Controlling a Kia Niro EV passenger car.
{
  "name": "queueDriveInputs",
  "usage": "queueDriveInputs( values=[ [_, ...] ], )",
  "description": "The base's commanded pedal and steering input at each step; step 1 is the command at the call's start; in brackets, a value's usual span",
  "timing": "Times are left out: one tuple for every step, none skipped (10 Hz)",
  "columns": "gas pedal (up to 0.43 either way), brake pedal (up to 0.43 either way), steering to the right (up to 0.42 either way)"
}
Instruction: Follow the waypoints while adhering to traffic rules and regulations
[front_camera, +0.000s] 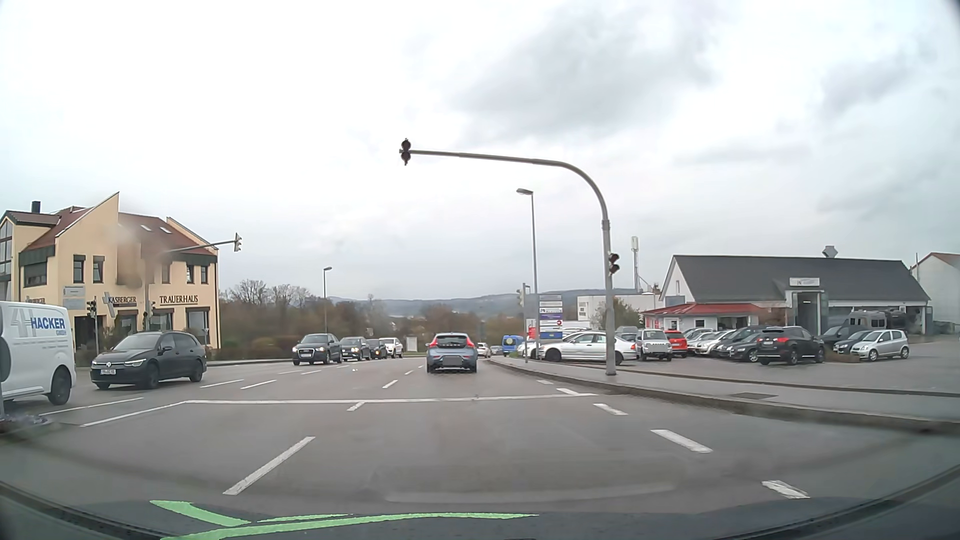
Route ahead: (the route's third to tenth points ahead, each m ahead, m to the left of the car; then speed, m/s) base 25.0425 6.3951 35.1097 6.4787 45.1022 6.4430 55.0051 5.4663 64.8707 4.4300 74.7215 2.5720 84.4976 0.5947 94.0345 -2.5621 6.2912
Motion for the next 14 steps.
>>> queueDriveInputs(
  values=[
    [0.13,0.0,-0.073],
    [0.138,0.0,-0.053],
    [0.138,0.0,-0.036],
    [0.15,0.0,-0.025],
    [0.157,0.0,-0.019],
    [0.157,0.0,-0.014],
    [0.169,0.0,-0.01],
    [0.169,0.0,-0.001],
    [0.169,0.0,0.001],
    [0.169,0.0,0.002],
    [0.169,0.0,0.002],
    [0.169,0.0,0.002],
    [0.169,0.0,0.002],
    [0.169,0.0,0.002]
  ],
)
